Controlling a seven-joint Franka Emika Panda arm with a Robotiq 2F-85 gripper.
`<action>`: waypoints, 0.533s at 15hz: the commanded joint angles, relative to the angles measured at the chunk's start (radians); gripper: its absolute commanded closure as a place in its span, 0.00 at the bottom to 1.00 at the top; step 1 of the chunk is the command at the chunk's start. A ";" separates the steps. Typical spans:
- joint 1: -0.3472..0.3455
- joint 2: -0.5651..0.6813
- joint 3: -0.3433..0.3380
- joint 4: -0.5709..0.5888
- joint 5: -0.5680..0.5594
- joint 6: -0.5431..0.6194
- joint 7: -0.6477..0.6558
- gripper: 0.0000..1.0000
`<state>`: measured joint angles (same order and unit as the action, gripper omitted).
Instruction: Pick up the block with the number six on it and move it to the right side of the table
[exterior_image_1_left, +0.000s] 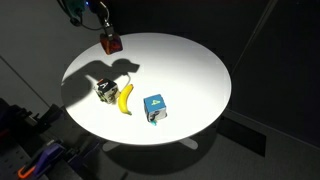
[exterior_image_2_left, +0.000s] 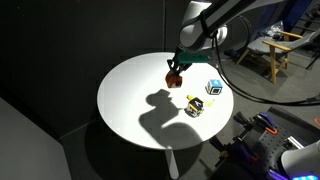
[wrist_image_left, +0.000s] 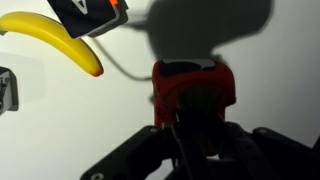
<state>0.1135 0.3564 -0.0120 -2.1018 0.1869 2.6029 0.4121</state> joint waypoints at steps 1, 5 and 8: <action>-0.029 -0.055 -0.020 -0.033 0.026 -0.018 0.044 0.91; -0.054 -0.061 -0.044 -0.033 0.029 -0.027 0.077 0.91; -0.069 -0.058 -0.060 -0.031 0.034 -0.024 0.095 0.91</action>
<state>0.0613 0.3244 -0.0640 -2.1202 0.2002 2.6017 0.4825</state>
